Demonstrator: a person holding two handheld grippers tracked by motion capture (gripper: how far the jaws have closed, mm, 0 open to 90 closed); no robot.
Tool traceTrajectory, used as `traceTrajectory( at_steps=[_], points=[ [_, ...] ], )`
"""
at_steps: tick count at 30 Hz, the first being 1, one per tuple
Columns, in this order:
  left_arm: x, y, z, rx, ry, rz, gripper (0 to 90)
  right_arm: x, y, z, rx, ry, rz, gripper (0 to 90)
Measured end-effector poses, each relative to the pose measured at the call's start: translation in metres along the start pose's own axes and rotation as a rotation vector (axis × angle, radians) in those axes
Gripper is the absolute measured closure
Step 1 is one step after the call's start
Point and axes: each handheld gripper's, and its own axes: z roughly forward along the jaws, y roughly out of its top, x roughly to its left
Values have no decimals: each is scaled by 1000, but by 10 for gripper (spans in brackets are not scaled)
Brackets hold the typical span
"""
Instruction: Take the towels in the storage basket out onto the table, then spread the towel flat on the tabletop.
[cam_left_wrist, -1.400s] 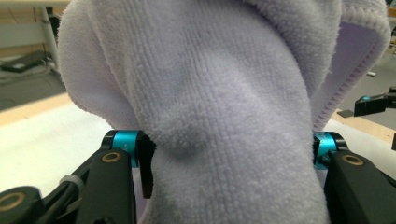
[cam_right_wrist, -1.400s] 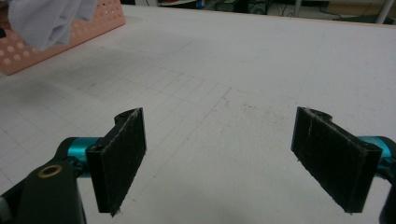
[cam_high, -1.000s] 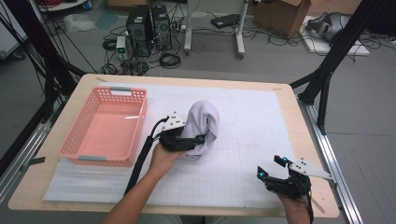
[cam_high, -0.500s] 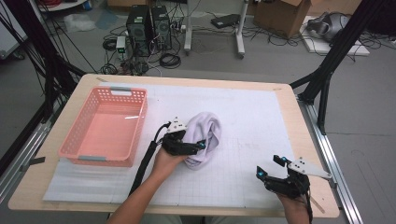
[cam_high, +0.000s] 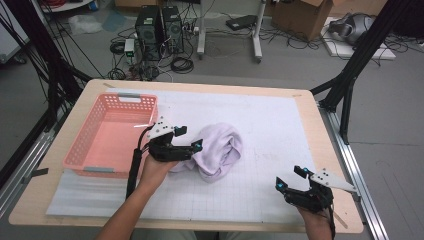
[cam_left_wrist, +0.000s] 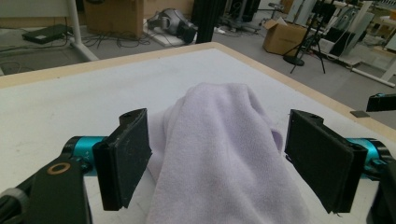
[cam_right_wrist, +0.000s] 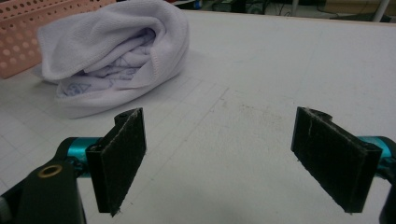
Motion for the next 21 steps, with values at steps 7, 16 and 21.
traceTrajectory(
  at_steps=[7,16,21],
  points=[
    [0,0,-4,1,4,24,214,-1,0,-2,-2,-14,3,167],
    [-5,0,-4,-27,-18,37,207,-2,-1,-6,-7,-22,7,167],
    [-4,-1,-3,-19,-17,28,205,-3,-1,-6,-9,-23,11,167]
  ],
)
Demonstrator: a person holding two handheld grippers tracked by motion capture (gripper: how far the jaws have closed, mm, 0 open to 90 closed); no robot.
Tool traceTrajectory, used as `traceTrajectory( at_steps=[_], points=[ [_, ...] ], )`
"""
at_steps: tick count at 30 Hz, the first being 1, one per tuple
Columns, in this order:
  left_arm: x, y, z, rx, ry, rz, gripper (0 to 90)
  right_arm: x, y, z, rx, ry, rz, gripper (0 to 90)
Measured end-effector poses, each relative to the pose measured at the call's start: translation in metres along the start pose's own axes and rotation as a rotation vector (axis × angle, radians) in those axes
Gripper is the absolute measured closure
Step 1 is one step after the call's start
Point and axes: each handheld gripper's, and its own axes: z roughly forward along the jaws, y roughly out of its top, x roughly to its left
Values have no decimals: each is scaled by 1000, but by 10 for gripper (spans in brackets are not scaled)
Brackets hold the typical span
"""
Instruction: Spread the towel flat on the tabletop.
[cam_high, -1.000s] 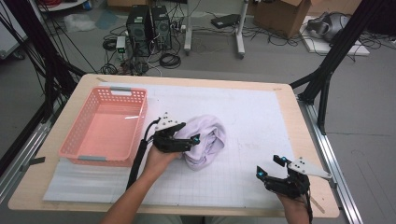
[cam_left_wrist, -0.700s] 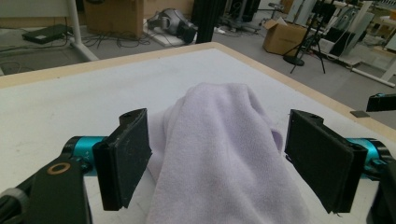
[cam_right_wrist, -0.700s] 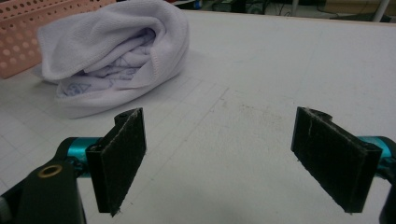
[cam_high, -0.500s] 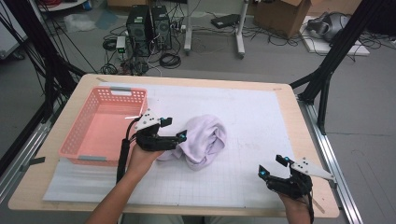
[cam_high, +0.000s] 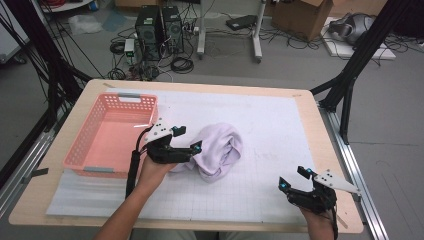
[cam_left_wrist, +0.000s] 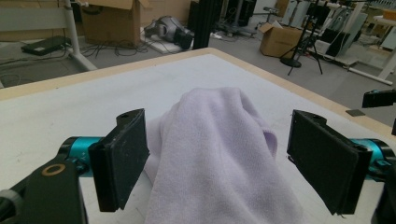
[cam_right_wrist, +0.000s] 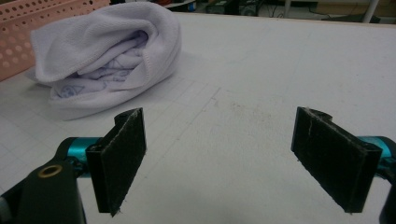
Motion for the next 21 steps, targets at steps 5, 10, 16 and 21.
traceTrajectory(
  at_steps=[5,10,16,21],
  points=[
    [2,-3,1,16,3,23,203,0,0,3,13,-3,-5,176],
    [4,-8,4,58,5,41,203,0,-1,10,32,-6,-5,180],
    [4,-18,4,71,-32,41,267,2,0,11,34,5,-26,179],
    [6,-24,8,117,-55,51,348,3,-2,11,36,25,3,179]
  ],
)
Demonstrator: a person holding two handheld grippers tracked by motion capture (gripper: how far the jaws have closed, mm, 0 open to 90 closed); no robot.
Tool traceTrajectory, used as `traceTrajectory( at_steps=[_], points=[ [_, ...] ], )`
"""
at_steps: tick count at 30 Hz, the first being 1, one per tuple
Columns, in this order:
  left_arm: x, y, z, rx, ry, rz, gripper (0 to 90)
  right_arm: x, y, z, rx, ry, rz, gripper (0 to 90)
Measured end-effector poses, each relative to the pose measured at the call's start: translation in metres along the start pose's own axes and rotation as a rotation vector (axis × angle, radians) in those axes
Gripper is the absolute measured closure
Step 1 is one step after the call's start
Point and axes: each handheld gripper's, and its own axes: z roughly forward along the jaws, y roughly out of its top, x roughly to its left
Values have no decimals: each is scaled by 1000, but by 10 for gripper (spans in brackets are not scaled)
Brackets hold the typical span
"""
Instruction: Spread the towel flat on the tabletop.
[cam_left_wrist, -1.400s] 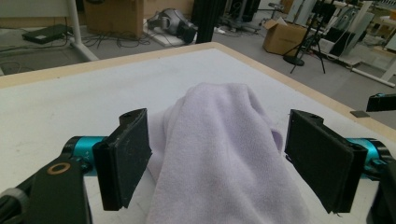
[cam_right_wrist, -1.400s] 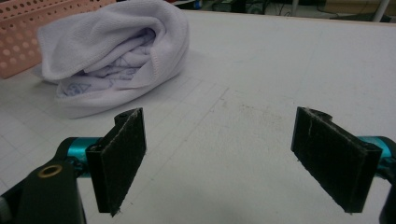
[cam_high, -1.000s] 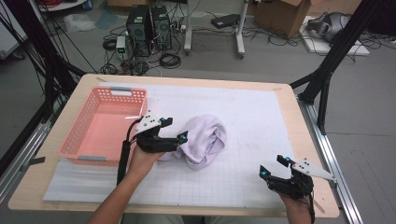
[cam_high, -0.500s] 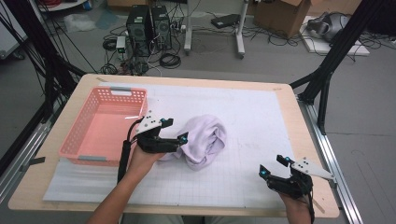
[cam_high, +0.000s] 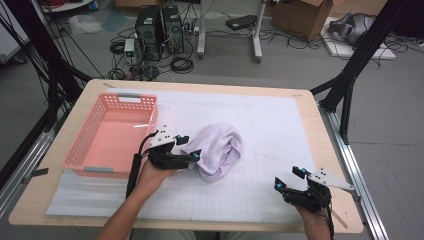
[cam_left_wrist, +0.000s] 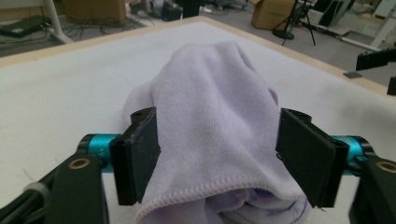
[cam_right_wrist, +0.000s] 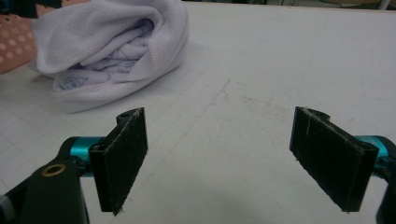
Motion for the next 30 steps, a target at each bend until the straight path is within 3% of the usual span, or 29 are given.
traceTrajectory(
  at_steps=[5,8,10,16,20,24,28,30],
  points=[
    [2,-6,14,64,15,27,492,3,0,5,10,13,-2,179],
    [3,-12,23,152,7,48,697,8,1,14,35,27,-1,180],
    [2,-14,22,136,18,72,824,13,1,21,54,38,-17,180],
    [-2,-2,13,51,1,68,847,32,7,51,121,106,-43,179],
    [0,10,11,-7,0,55,848,48,17,84,193,153,-79,178],
    [4,20,12,-17,12,59,849,55,20,114,276,143,-61,179],
    [9,28,13,-29,39,56,852,64,25,129,255,170,-9,218],
    [11,32,13,-49,48,45,853,71,29,137,260,171,-24,278]
  ],
)
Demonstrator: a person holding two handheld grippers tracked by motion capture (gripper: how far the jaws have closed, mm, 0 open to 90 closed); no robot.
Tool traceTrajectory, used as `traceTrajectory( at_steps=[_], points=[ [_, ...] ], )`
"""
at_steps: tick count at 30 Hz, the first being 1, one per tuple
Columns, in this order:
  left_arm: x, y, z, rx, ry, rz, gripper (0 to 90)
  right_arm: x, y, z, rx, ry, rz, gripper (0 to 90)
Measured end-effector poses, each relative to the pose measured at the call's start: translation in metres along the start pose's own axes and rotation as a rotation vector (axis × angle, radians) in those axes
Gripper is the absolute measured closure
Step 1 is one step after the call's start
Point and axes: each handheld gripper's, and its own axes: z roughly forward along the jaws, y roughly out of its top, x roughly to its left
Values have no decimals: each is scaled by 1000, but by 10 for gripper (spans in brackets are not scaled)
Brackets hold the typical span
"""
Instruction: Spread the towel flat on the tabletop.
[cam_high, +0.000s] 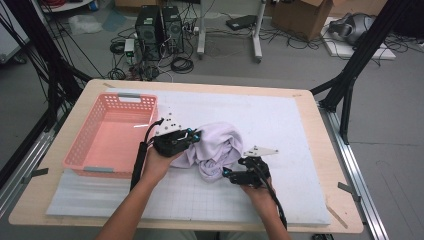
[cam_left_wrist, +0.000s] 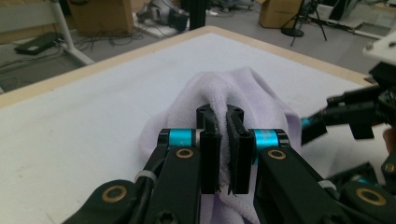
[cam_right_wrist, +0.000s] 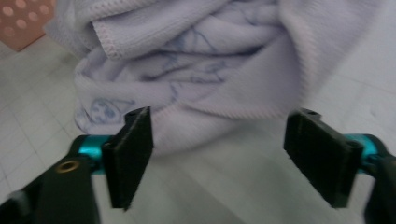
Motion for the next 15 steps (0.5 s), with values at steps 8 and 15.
traceTrajectory(
  at_steps=[8,15],
  points=[
    [8,6,0,-20,39,-35,853,9,7,12,70,21,-59,832],
    [12,5,-3,-25,62,-38,852,5,-16,-28,115,114,-103,843]
  ],
)
